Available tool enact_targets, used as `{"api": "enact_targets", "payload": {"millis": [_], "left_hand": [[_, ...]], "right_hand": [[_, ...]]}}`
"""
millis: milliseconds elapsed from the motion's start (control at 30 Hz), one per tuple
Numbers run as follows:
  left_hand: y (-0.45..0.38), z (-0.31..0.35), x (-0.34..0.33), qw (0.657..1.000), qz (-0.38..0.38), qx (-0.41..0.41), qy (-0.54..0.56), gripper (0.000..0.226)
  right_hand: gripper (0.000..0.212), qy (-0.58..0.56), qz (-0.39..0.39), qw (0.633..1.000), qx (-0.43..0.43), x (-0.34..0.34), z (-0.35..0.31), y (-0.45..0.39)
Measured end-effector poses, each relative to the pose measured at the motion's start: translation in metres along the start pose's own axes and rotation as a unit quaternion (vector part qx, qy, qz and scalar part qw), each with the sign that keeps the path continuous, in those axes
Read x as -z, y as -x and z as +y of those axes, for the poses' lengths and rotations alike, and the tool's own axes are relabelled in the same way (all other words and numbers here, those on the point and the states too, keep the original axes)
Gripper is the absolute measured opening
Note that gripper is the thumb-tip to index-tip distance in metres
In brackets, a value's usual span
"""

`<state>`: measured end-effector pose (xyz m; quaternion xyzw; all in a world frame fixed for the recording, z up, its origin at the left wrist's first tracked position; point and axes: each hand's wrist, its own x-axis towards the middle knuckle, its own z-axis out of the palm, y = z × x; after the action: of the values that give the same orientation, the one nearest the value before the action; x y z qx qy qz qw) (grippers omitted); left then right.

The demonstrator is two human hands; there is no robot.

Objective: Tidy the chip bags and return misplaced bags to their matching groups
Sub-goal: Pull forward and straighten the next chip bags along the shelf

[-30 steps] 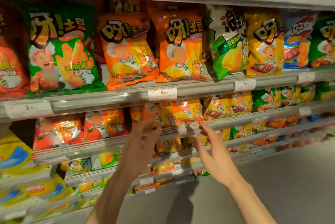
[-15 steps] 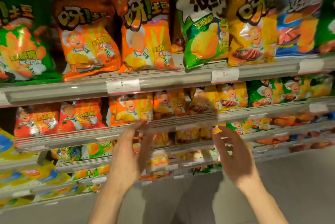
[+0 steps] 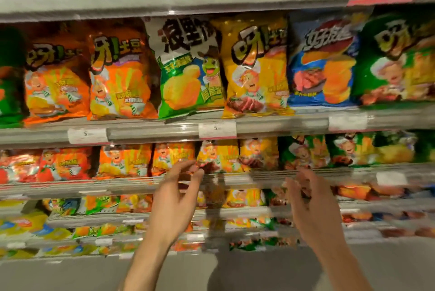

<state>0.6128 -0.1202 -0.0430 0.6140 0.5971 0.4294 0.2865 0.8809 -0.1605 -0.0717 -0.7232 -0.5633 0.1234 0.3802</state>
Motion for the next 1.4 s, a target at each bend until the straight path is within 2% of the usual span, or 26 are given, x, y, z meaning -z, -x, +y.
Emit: {"api": "enact_targets", "payload": {"millis": [133, 200, 300, 433, 600, 733, 833, 1033, 1200, 1400], "left_hand": [[-0.027, 0.014, -0.002, 0.999, 0.031, -0.024, 0.013, 0.027], [-0.042, 0.021, 0.003, 0.998, 0.053, -0.042, 0.006, 0.028], [-0.061, 0.031, 0.016, 0.991, 0.098, -0.091, -0.009, 0.033], [-0.082, 0.042, 0.033, 0.980, 0.141, -0.131, -0.044, 0.029], [-0.110, 0.058, 0.044, 0.960, 0.195, -0.168, -0.113, 0.056], [-0.134, 0.065, 0.042, 0.971, 0.160, -0.140, -0.113, 0.078], [-0.147, 0.066, 0.038, 0.982, 0.124, -0.121, -0.078, 0.081], [-0.164, 0.054, 0.048, 0.994, 0.047, -0.098, 0.032, 0.077], [-0.165, 0.057, 0.045, 0.993, 0.068, -0.091, 0.042, 0.064], [-0.165, 0.055, 0.046, 0.994, 0.058, -0.082, 0.041, 0.066]], "right_hand": [[0.061, 0.030, 0.068, 0.993, 0.087, -0.005, -0.005, -0.025], [0.057, 0.050, 0.101, 0.983, 0.144, -0.009, -0.016, -0.039], [0.055, 0.082, 0.110, 0.968, 0.208, -0.014, -0.040, -0.064], [0.052, 0.113, 0.125, 0.951, 0.260, -0.017, -0.078, -0.095], [0.045, 0.154, 0.177, 0.892, 0.386, -0.028, -0.098, -0.115], [0.036, 0.171, 0.159, 0.859, 0.456, -0.037, -0.095, -0.121], [0.034, 0.180, 0.145, 0.852, 0.470, -0.039, -0.092, -0.124], [0.033, 0.149, 0.123, 0.868, 0.458, -0.039, -0.090, -0.129], [0.028, 0.123, 0.118, 0.877, 0.450, -0.042, -0.091, -0.129], [0.030, 0.119, 0.092, 0.889, 0.432, -0.043, -0.092, -0.130]]}}
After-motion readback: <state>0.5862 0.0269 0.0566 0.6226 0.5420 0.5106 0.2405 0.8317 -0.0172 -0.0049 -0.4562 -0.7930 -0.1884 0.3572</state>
